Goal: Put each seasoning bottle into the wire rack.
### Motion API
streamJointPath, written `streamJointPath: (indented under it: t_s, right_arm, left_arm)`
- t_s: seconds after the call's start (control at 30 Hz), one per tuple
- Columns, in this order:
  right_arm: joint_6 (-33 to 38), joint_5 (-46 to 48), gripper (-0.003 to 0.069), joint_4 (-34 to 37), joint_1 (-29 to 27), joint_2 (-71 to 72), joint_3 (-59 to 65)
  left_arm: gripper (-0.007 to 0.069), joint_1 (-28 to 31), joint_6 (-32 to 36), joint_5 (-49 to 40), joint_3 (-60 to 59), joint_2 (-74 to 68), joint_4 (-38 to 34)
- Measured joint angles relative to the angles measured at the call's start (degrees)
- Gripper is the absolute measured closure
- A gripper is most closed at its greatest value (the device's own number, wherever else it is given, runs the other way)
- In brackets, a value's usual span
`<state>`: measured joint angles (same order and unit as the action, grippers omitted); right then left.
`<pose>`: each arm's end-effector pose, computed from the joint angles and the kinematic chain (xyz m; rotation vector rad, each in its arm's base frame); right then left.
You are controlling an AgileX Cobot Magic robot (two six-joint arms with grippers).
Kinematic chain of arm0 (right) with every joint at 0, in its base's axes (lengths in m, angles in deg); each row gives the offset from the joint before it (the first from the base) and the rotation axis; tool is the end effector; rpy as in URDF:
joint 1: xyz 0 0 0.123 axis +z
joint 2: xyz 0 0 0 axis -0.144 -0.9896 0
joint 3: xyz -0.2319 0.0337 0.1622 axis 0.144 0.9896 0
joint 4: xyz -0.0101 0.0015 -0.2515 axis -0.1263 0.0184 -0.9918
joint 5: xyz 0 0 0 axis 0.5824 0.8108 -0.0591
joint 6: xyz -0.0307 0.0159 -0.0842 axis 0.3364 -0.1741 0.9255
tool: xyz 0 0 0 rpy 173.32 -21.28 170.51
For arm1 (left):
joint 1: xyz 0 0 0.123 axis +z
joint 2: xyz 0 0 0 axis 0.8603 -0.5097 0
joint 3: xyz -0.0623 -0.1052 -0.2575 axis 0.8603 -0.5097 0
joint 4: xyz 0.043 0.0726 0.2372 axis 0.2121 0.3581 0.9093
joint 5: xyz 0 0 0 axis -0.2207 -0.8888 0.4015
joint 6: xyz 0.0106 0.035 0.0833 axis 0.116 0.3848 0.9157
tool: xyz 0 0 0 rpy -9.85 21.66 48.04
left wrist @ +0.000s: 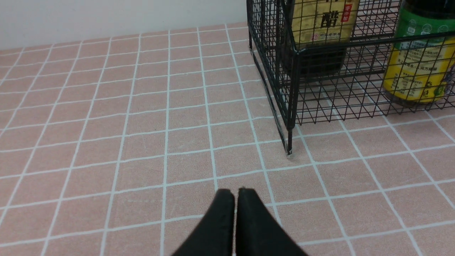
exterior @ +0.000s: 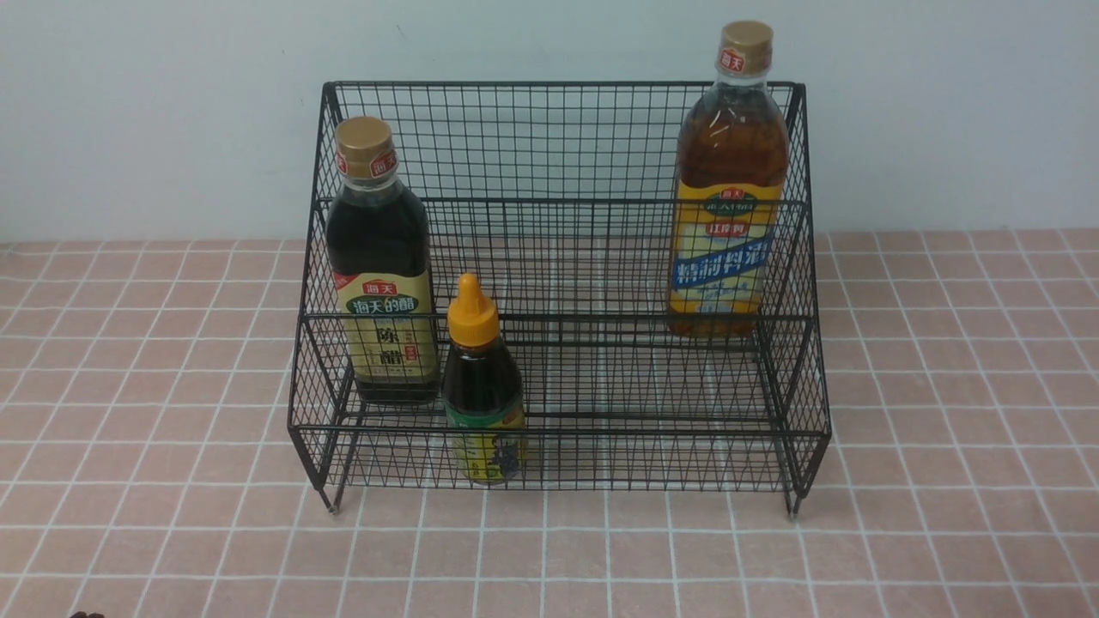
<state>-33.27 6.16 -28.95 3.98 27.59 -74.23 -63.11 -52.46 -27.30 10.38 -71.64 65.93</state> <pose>0.0522 -0.0047 0.1728 0.1806 1.8618 0.0174 0.0520 -0.0086 0.1711 0.1562 1.8642 -0.0564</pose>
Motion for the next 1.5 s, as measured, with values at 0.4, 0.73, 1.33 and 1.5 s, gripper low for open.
streamJointPath:
  t_s: [0.4, 0.73, 1.33, 1.5]
  right_arm:
    - [0.0, 0.0, 0.0673, 0.0, 0.0, 0.0, 0.0]
    - [0.0, 0.0, 0.0673, 0.0, 0.0, 0.0, 0.0]
    - [0.89, 0.0, 0.0673, 0.0, 3.95, 0.0, 0.0]
    - [0.89, 0.0, 0.0673, 0.06, 4.92, 0.0, 0.0]
  left_arm:
    - [0.0631, 0.0, 0.0, 0.0, 0.0, 0.0, -0.05]
    - [0.0631, 0.0, 0.61, 0.0, 0.0, 0.0, -0.05]
    - [0.0631, 0.0, 0.61, -0.05, 0.0, 0.0, -0.11]
    - [0.0631, 0.0, 0.61, -0.05, 0.0, 0.0, -0.11]
